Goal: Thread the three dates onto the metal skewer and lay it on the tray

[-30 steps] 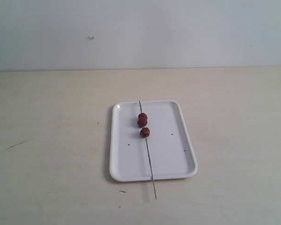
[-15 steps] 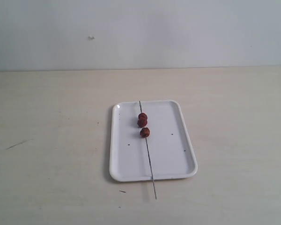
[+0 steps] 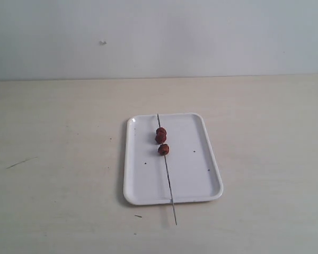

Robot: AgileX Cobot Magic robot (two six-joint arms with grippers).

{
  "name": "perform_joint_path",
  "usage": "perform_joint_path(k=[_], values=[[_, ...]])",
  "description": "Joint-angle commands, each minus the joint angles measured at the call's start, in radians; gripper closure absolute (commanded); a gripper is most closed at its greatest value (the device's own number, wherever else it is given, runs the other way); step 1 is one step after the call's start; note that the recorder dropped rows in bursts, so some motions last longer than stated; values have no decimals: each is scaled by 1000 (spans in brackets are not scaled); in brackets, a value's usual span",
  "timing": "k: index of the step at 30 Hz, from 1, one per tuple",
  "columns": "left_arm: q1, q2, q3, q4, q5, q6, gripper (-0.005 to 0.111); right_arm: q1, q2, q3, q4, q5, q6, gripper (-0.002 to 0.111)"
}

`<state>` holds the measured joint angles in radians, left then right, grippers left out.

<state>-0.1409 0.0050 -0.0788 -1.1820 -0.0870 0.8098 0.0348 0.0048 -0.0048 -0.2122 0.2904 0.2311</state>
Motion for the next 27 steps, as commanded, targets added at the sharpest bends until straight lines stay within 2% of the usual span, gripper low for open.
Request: perform_joint_path(k=[1,4,9,15,19,27], values=[[2,-5,64,632,11,-650,107,-3,-5,5,-4,-2,2,108],[2,-5,79,829,-1,-790,107,-3,-5,5,-4,-2,2,108],[2,-5,79,1011,97,-784,107,-3,-5,5,-4,-2,0,108],[2,-5,79,1089,235,-784,107,-3,-5,5,-4,-2,2,108],[2,-5,79,1145,420,-787,107,-3,-5,5,-4,-2,2,108],[2,-5,79,1145,433,-787,107,-3,-5,5,-4,-2,0,108]])
